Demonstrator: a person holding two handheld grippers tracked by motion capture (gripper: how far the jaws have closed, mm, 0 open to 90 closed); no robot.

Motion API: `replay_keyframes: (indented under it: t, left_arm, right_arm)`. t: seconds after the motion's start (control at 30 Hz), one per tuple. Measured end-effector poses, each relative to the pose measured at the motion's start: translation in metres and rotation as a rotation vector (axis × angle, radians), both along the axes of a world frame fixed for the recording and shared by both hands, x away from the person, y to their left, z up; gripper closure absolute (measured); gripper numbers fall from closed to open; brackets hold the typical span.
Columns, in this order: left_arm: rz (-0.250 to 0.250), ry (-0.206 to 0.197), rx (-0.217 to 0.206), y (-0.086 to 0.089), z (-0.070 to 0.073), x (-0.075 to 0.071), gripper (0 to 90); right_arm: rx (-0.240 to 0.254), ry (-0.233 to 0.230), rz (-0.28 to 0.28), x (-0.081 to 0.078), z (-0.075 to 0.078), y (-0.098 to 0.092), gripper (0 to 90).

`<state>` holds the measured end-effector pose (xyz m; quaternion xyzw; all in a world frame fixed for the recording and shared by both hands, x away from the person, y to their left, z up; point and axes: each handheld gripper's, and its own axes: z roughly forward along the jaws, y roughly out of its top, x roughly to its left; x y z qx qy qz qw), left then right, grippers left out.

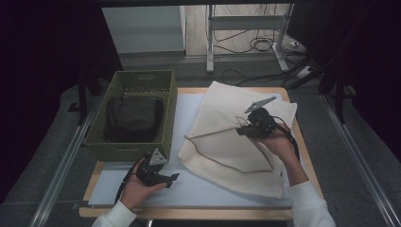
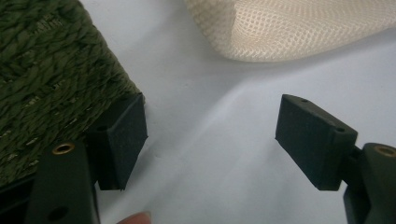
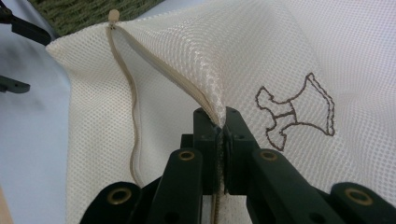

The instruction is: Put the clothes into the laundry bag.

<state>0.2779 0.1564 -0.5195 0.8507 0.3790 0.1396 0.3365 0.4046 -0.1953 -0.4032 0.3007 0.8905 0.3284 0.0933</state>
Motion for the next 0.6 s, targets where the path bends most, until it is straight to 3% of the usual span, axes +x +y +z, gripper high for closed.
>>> replay_keyframes:
  t: [0.6]
  left_arm:
    - [-0.011,-0.011,0.011,-0.003,0.003,-0.004,24.1]
  right_arm:
    - [0.067,-0.053,-0.024,-0.002,0.023,-0.015,86.3]
